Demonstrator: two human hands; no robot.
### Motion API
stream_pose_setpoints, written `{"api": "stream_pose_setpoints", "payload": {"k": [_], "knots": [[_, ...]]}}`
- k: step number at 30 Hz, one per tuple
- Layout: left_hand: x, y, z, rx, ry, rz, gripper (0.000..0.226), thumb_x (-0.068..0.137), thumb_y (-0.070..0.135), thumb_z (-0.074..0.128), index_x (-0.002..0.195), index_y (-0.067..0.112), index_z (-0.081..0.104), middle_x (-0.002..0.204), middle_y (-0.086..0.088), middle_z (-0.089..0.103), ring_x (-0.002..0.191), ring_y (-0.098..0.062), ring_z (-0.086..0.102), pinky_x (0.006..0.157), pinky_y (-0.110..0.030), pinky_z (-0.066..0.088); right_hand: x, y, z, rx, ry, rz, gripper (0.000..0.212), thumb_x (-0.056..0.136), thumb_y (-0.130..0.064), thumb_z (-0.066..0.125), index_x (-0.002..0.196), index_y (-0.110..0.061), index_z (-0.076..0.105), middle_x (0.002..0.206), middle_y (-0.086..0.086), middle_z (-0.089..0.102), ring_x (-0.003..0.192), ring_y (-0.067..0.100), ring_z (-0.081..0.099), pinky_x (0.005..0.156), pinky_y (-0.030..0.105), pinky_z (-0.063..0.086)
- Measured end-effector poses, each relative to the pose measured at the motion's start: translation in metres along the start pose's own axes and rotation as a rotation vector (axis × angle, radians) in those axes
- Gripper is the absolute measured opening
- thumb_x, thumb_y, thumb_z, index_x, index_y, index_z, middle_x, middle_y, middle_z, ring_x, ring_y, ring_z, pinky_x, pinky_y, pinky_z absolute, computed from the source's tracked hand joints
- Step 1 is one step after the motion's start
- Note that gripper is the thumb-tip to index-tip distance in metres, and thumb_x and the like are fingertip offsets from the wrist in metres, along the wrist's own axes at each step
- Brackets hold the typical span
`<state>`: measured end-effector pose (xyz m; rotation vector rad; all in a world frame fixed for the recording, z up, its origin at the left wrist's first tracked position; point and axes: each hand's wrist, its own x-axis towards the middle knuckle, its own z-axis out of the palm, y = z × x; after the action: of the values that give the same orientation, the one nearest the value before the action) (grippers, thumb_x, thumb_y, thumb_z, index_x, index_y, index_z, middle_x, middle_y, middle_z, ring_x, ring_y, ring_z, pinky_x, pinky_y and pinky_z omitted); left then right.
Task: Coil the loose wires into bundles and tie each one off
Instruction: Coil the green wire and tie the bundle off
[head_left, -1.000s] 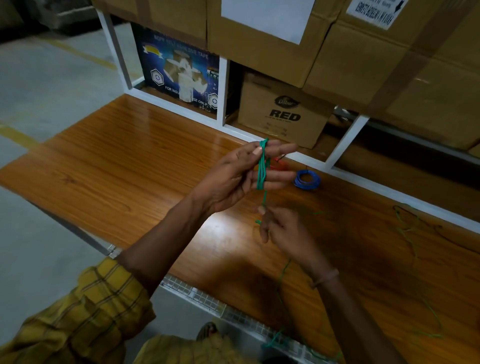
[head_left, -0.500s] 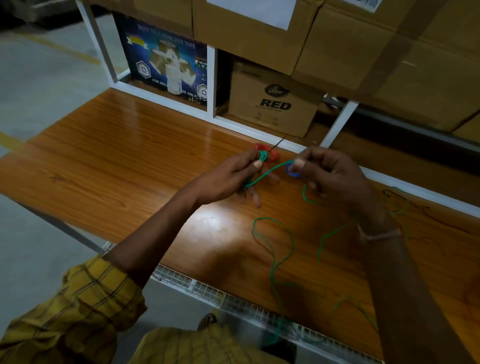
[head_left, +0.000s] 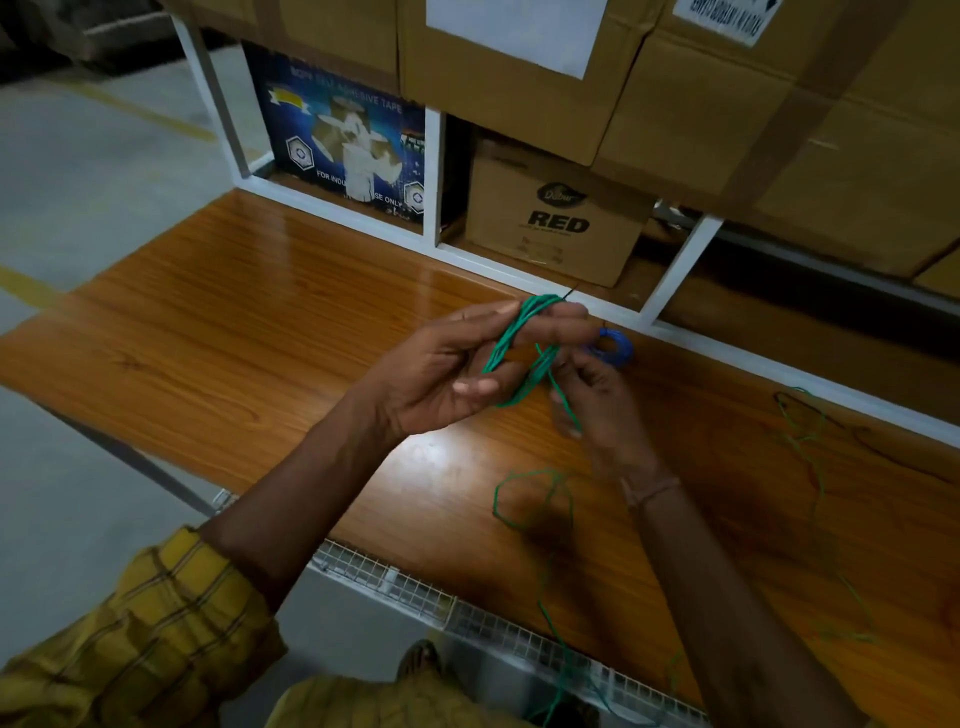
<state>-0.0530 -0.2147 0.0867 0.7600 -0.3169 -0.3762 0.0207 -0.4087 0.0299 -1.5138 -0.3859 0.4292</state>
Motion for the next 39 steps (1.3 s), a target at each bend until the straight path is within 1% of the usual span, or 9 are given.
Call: {"api": "stream_pose_setpoints", "payload": {"k": [4,9,12,17,22,28,31,34,39], "knots": [[0.012,-0.004,0.0,-0.086,0.052,0.116,0.046,0.116,0.016,0.024,0.152,-0.007,0.042,0.159,-0.013,0.051,0.072,-0.011,0.073,0.056,-0.014,0.056,-0.017,0.012,0.029,0.127,-0.114,0.146,0.043,0.11,-0.016,0.042,0.081,-0.025,0.072,0.071,0.015,0.046,0.046,0.012,0.031,0.037,0.022,0.021],[0.022,0.001,-0.008,-0.064,0.167,0.321,0.042,0.116,0.018,0.028,0.15,-0.001,0.044,0.164,-0.009,0.046,0.1,-0.016,0.078,0.063,-0.016,0.06,-0.033,0.023,0.044,-0.602,0.41,-0.151,0.025,0.098,-0.037,0.067,0.08,-0.021,0.059,0.059,-0.008,0.052,0.054,0.012,0.05,0.054,0.035,0.039],[0.025,0.012,-0.019,-0.184,0.306,0.441,0.047,0.116,0.016,0.032,0.158,-0.004,0.032,0.16,-0.01,0.051,0.103,-0.021,0.078,0.063,-0.018,0.062,-0.043,0.018,0.042,-0.488,0.531,-0.232,0.024,0.096,-0.035,0.07,0.08,-0.02,0.059,0.059,-0.007,0.05,0.055,0.008,0.047,0.053,0.032,0.039],[0.025,0.014,-0.02,-0.17,0.469,0.43,0.04,0.115,0.014,0.034,0.151,-0.002,0.043,0.138,-0.013,0.07,0.12,-0.033,0.072,0.093,-0.035,0.062,-0.055,0.012,0.037,-0.657,0.128,-0.389,0.013,0.102,-0.025,0.064,0.096,-0.016,0.072,0.061,-0.003,0.046,0.054,0.01,0.045,0.05,0.034,0.037],[0.024,-0.004,-0.029,0.805,0.469,0.357,0.046,0.117,0.021,0.035,0.162,0.02,0.03,0.162,0.014,0.041,0.132,-0.021,0.065,0.112,-0.046,0.053,-0.05,-0.011,0.033,-0.779,-0.132,-0.398,0.022,0.1,-0.024,0.067,0.12,-0.022,0.074,0.056,-0.01,0.039,0.051,0.003,0.041,0.053,0.025,0.032],[0.015,-0.012,-0.043,1.46,0.33,0.108,0.045,0.113,0.046,0.034,0.151,0.022,0.039,0.122,-0.017,0.07,0.081,-0.018,0.075,0.074,-0.048,0.061,-0.041,-0.056,0.01,-0.498,-0.199,-0.162,0.013,0.102,-0.017,0.061,0.097,-0.007,0.066,0.06,0.006,0.059,0.057,0.022,0.061,0.061,0.032,0.049],[0.007,-0.009,-0.041,1.273,0.276,0.024,0.038,0.117,0.033,0.035,0.151,0.018,0.043,0.11,-0.013,0.074,0.058,-0.02,0.062,0.056,-0.035,0.053,-0.034,-0.071,-0.009,-0.124,-0.236,0.01,0.022,0.103,-0.019,0.053,0.102,0.001,0.059,0.063,0.006,0.047,0.046,0.017,0.055,0.051,0.035,0.056],[0.001,-0.003,-0.034,1.051,0.194,-0.029,0.038,0.117,0.019,0.033,0.153,0.017,0.043,0.113,-0.012,0.077,0.05,-0.017,0.042,0.049,-0.02,0.039,-0.022,-0.079,-0.025,0.211,-0.258,0.139,0.027,0.103,-0.024,0.045,0.106,0.0,0.057,0.065,0.003,0.038,0.034,0.005,0.034,0.034,0.02,0.036],[-0.007,-0.003,-0.027,0.72,0.074,-0.103,0.043,0.115,0.016,0.029,0.152,0.008,0.049,0.107,-0.024,0.074,0.045,-0.019,0.023,0.045,-0.022,0.028,0.012,-0.066,-0.033,0.133,-0.162,0.052,0.026,0.104,-0.027,0.049,0.101,-0.003,0.059,0.066,0.002,0.04,0.039,0.005,0.028,0.038,0.019,0.023]]}}
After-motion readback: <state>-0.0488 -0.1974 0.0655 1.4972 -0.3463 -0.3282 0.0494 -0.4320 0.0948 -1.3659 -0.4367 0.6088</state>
